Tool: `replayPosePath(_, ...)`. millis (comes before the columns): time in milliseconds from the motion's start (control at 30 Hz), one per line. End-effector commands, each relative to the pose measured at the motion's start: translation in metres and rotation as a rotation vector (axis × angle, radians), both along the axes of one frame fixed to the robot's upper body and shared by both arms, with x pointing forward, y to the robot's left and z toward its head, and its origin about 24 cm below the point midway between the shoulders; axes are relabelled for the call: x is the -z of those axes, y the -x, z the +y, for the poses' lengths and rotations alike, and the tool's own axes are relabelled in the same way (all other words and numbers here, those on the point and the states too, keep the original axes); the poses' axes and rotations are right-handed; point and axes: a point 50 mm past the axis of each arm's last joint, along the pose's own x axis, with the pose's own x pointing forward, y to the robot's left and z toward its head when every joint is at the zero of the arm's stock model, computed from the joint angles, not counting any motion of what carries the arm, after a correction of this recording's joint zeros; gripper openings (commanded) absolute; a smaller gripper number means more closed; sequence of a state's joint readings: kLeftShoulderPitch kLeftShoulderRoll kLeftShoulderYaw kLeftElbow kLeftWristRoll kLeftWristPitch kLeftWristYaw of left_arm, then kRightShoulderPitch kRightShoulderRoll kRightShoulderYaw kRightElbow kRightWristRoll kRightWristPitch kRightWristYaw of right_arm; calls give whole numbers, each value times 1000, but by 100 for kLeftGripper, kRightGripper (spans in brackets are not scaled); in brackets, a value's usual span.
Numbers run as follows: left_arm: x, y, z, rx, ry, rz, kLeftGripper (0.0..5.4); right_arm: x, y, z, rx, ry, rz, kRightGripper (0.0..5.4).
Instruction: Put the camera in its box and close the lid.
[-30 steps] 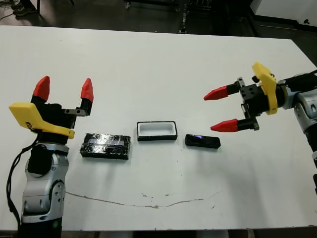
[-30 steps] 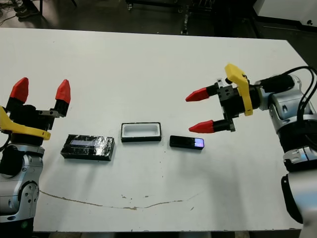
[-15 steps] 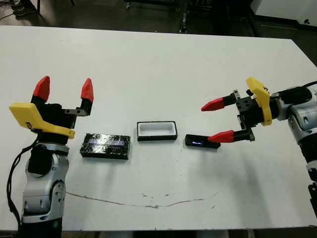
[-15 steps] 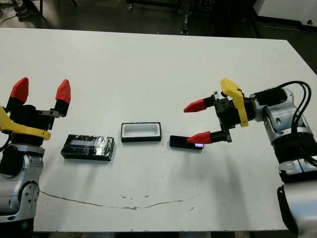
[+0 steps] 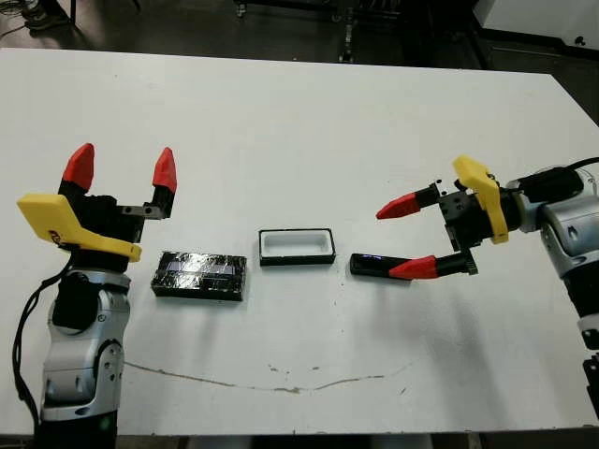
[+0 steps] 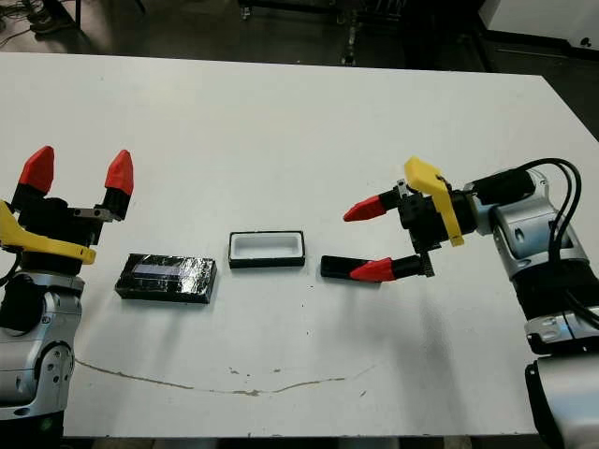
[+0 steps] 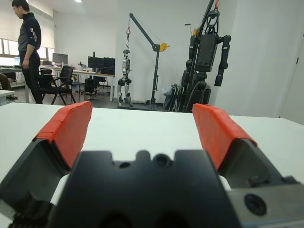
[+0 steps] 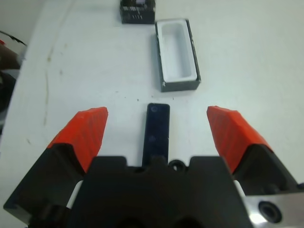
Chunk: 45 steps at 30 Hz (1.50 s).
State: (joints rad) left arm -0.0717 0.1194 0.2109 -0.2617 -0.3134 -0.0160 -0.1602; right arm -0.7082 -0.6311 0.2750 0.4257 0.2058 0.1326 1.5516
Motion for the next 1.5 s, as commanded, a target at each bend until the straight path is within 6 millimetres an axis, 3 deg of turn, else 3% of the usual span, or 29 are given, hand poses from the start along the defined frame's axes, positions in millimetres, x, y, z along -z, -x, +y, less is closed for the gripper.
replayPosePath(33, 3, 2, 1, -4, -3, 16, 539, 4, 2, -3, 14, 37, -8, 540)
replayPosePath(1500, 5, 3, 1, -6, -3, 12, 539, 29, 2, -2, 43, 121, 29, 540)
